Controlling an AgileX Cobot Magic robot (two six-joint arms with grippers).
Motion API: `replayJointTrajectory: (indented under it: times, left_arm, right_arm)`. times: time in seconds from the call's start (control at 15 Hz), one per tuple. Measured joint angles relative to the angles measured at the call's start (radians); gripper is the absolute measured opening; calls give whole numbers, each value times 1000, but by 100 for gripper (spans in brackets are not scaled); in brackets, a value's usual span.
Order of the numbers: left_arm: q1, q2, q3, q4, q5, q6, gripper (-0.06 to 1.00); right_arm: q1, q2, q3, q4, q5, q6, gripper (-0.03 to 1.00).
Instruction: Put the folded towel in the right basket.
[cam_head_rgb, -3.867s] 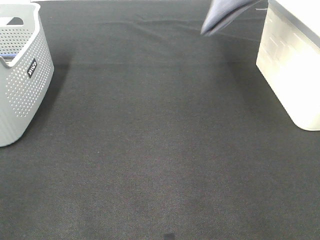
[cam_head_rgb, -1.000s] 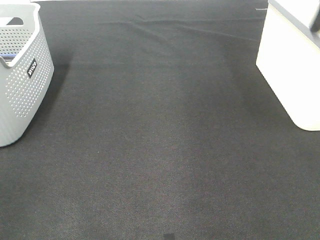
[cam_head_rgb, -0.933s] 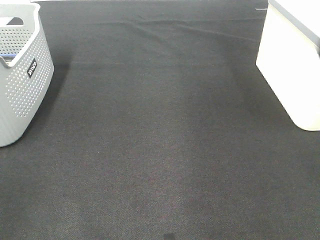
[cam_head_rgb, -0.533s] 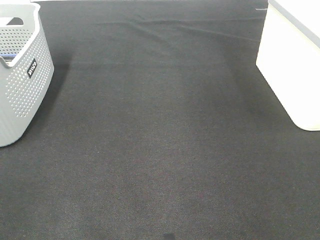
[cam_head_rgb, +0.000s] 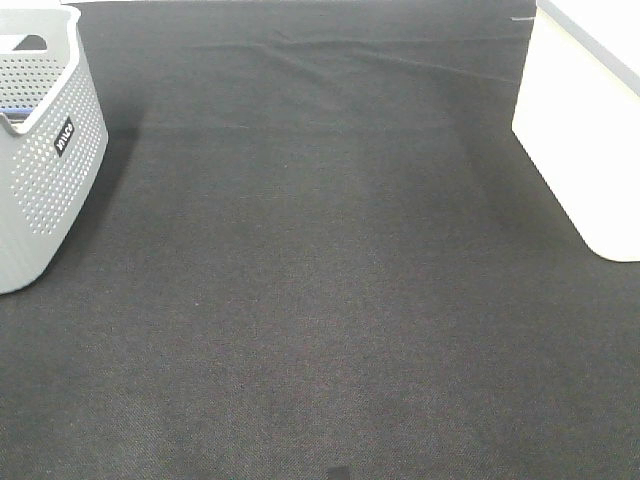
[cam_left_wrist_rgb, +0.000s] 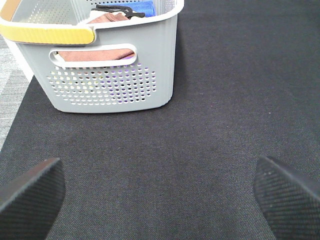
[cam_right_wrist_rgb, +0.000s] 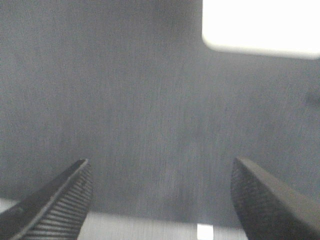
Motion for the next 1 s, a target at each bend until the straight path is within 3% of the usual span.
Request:
replayJointTrajectory:
  times: [0.6, 0.87, 1.0]
  left_arm:
    - [0, 0, 0, 0, 0, 0, 97]
    - [0, 0, 0, 0, 0, 0, 97]
    - [0, 0, 0, 0, 0, 0, 97]
  right_arm:
    - [-1, -90, 1, 0, -2, 0, 73]
    - [-114, -92, 1, 4, -2, 0, 73]
    - [-121, -119, 1, 8, -4, 0, 73]
